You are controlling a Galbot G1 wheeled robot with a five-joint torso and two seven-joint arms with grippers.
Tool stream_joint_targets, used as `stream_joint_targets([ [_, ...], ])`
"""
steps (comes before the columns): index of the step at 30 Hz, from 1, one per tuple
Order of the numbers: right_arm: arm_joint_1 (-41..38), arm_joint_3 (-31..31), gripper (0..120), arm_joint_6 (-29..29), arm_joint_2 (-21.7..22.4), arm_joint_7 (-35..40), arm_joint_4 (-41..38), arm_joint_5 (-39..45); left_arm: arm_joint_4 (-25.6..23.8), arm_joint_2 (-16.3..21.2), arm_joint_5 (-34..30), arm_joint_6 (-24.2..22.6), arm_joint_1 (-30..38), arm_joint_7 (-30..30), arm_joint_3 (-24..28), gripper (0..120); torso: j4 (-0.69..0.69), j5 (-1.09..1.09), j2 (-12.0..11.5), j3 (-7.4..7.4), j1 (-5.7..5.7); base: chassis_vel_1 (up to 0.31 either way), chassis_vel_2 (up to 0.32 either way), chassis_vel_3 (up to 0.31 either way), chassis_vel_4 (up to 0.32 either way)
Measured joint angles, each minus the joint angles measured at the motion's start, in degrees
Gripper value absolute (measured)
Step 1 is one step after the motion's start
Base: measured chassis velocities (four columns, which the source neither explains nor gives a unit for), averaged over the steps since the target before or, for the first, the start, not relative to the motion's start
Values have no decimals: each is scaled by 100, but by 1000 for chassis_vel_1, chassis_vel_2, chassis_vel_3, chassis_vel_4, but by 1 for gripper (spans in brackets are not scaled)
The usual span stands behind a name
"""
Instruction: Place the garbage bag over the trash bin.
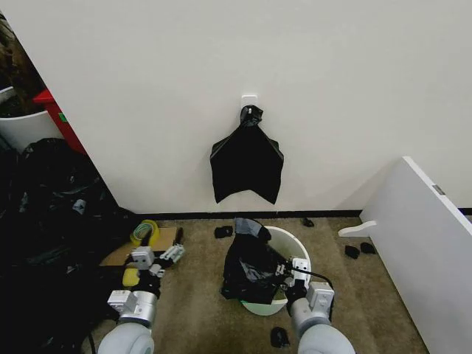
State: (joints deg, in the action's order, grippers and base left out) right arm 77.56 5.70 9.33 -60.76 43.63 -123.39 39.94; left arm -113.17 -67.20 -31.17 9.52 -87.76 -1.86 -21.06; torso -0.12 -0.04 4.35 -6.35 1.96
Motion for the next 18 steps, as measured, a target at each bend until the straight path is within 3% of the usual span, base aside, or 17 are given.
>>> stream_joint_targets([
  [4,49,-104,0,-136,-77,1,132,-41,316,160,-402,-348,453,282,491,100,-2,0,0,0,0,0,0,0,0],
  [9,147,-157,0,-187,-105,1,143,-120,461,183,-455,-611,777,279,927,100,-3,0,0,0,0,0,0,0,0],
  [11,194,-184,0,-217,-132,22,142,-198,545,169,-440,-875,1003,166,1329,100,-3,1,0,0,0,0,0,0,0],
  [18,238,-193,0,-272,-113,45,186,-668,616,201,-320,-1440,1358,-142,1790,100,-2,1,0,0,0,0,0,0,0],
])
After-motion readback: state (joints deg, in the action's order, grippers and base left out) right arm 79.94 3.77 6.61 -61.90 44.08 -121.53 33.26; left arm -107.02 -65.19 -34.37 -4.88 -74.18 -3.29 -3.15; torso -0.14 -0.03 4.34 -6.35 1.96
